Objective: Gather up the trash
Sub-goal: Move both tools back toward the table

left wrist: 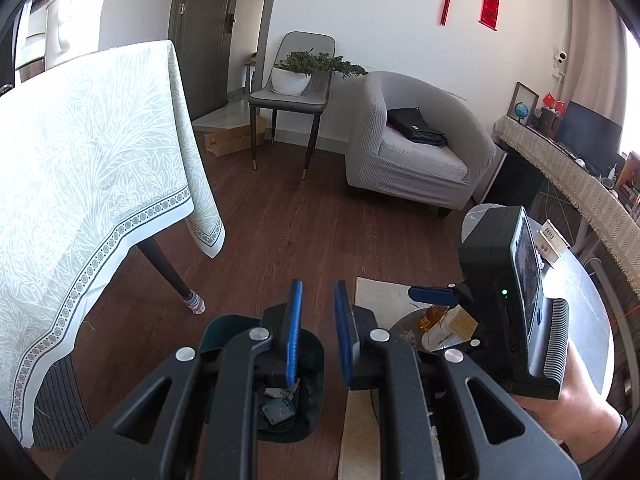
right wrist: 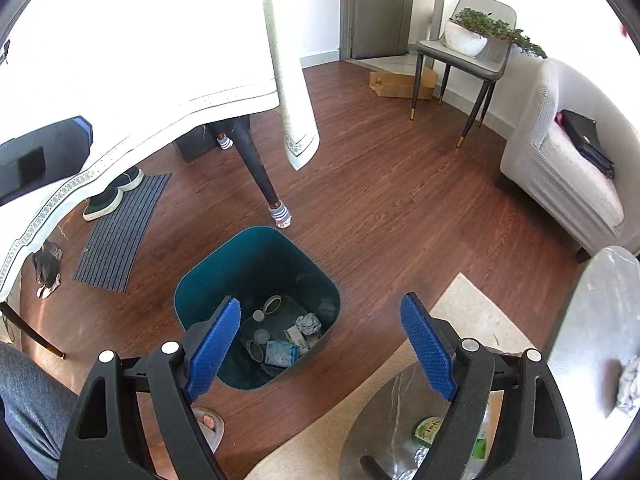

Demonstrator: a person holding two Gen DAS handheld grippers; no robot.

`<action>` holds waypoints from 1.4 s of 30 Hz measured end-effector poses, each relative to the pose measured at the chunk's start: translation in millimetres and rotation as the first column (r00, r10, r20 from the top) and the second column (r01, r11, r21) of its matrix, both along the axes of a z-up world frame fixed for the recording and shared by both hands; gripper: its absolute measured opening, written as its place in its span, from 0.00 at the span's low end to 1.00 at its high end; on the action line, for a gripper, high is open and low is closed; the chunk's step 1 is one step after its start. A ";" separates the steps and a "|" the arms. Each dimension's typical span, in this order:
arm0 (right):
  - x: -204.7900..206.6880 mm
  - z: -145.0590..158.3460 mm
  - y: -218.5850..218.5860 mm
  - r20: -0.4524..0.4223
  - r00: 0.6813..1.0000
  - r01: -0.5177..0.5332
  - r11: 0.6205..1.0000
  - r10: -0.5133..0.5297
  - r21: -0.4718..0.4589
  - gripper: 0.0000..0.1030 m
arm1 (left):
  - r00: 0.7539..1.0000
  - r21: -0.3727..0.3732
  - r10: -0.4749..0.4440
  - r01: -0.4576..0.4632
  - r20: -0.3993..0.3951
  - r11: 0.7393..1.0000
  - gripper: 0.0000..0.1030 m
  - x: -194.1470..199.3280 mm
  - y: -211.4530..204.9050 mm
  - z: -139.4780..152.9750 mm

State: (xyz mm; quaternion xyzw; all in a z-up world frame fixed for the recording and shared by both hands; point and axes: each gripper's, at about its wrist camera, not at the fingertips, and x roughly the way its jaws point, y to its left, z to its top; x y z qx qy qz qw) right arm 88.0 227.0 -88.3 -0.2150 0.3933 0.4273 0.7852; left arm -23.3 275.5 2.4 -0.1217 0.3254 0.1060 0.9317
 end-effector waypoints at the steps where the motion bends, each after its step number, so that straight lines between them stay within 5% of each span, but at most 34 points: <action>1: 2.3 3.4 -5.9 0.004 1.000 0.012 1.000 -0.012 0.006 0.81 | 1.000 0.001 -0.006 0.006 0.002 1.000 0.17 1.3 -2.8 0.7; 17: 31.3 33.4 -108.4 0.040 0.986 0.159 0.986 -0.161 0.046 0.79 | 0.995 0.004 -0.100 0.100 -0.012 0.995 0.18 38.2 -72.6 -2.7; 27: 45.9 45.8 -186.6 0.055 0.962 0.264 0.962 -0.268 0.065 0.79 | 0.986 -0.003 -0.166 0.166 -0.015 0.986 0.42 75.8 -115.0 -5.7; 42: 68.0 54.8 -287.9 0.050 0.907 0.412 0.907 -0.418 0.089 0.79 | 0.950 -0.061 -0.312 0.311 -0.012 0.948 0.59 134.3 -205.7 -19.3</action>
